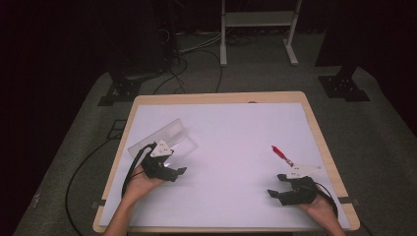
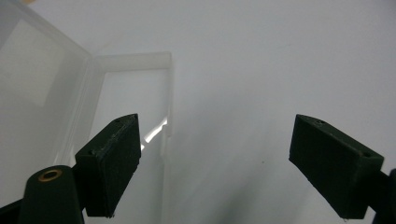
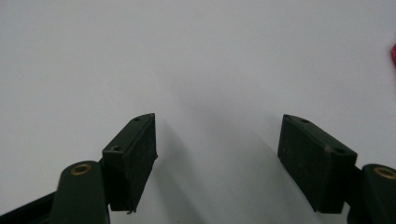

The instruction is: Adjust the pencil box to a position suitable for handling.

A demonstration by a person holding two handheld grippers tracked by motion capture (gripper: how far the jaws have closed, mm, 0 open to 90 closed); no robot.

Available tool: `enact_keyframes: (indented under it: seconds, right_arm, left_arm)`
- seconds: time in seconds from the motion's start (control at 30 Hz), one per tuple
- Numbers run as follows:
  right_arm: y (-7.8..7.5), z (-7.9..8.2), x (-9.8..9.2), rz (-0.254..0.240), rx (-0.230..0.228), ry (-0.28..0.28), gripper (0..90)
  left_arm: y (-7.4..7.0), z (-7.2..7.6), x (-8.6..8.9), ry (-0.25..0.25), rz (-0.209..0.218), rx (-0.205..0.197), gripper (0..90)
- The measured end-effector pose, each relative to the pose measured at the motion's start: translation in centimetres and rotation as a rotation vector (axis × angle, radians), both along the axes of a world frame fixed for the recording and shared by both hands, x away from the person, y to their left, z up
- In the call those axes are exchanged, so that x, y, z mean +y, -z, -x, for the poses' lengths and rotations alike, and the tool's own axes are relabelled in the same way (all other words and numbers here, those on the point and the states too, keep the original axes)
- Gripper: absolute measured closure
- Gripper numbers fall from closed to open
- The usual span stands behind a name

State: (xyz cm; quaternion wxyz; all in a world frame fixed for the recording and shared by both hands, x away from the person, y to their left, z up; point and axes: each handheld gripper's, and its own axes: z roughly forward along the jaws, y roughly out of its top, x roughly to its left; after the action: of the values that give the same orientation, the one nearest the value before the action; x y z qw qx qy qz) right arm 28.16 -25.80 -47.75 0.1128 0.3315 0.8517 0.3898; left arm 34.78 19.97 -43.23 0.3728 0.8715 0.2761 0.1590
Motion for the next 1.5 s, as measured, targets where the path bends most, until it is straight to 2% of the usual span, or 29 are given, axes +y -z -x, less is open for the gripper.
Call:
enact_keyframes:
  seconds: [0.13,0.43,0.47,0.6,1.03,1.2,1.5]
  right_arm:
    - [0.0,0.0,0.0,0.001,0.0,-0.002,27.3]
    - [0.0,0.1,0.0,0.001,0.0,-0.002,27.3]
    - [0.0,0.1,0.0,0.002,0.001,-0.004,27.3]
    - [0.0,0.1,0.0,0.003,-0.002,-0.006,27.3]
    - [0.0,0.1,0.0,0.0,-0.003,-0.007,27.3]
    - [0.0,0.1,0.0,0.0,-0.003,-0.007,27.3]
    - [-0.1,0.1,0.0,-0.001,-0.002,-0.006,27.3]
  left_arm:
    - [0.3,-0.5,0.4,-0.017,-0.011,0.012,16.6]
    - [0.9,-1.3,1.0,-0.055,-0.033,0.049,26.1]
    - [1.0,-1.5,1.2,-0.056,-0.038,0.055,30.6]
    - [1.3,-1.6,1.3,-0.065,-0.054,0.067,37.2]
    - [1.8,-1.9,1.6,-0.063,-0.098,0.081,60.1]
    - [2.0,-1.9,1.6,-0.046,-0.12,0.092,66.6]
    - [2.1,-1.9,1.6,-0.029,-0.129,0.101,78.4]
